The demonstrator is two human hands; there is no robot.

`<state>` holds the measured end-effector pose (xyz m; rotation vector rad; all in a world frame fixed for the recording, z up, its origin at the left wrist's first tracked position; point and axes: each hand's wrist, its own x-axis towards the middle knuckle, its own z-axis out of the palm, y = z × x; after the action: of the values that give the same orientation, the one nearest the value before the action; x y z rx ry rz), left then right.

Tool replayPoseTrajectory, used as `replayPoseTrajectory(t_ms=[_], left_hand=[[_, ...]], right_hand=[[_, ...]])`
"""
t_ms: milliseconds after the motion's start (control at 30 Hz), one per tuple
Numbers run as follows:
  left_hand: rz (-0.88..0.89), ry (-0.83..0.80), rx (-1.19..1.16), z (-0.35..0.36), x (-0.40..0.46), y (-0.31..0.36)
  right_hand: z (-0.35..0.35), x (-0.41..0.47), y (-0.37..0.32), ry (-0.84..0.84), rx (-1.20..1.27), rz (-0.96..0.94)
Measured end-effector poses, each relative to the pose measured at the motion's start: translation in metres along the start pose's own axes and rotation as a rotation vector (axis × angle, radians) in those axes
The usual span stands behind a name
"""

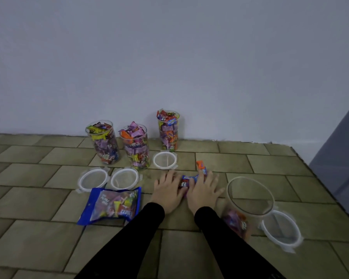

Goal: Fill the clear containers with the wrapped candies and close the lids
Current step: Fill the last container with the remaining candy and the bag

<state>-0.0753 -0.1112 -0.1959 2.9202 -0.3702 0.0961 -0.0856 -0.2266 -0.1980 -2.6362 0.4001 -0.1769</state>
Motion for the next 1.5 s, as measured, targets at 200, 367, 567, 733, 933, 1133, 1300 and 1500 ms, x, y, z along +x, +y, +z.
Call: replayPoseTrajectory(t_ms=[200, 367, 567, 733, 933, 1133, 1300, 1500], left_hand=[[0.053, -0.040, 0.000, 0.008, 0.016, -0.007], [0.072, -0.043, -0.109, 0.010, 0.033, -0.014], [0.021, -0.112, -0.176, 0.010, 0.047, -0.019], [-0.048, -0.169, -0.267, 0.001, 0.049, -0.018], [-0.055, -0.245, -0.432, -0.013, 0.038, -0.022], [-0.228, -0.123, -0.661, -0.023, 0.020, -0.023], [-0.263, 0.110, -0.806, -0.044, 0.010, -0.008], [-0.268, 0.310, -1.058, -0.073, 0.017, 0.010]], right_hand=[[0.005, 0.022, -0.009, -0.026, -0.168, -0.052], [0.014, 0.035, -0.017, 0.034, -0.224, -0.045], [0.018, 0.033, -0.016, 0.098, -0.153, -0.096], [0.018, 0.034, -0.016, 0.112, -0.224, -0.173], [0.013, 0.027, -0.022, 0.029, -0.231, -0.191], [-0.010, 0.017, -0.038, 0.057, 0.016, -0.141], [-0.035, 0.007, -0.060, 0.131, 0.267, -0.187], [-0.094, -0.001, -0.089, 0.299, 0.659, -0.308]])
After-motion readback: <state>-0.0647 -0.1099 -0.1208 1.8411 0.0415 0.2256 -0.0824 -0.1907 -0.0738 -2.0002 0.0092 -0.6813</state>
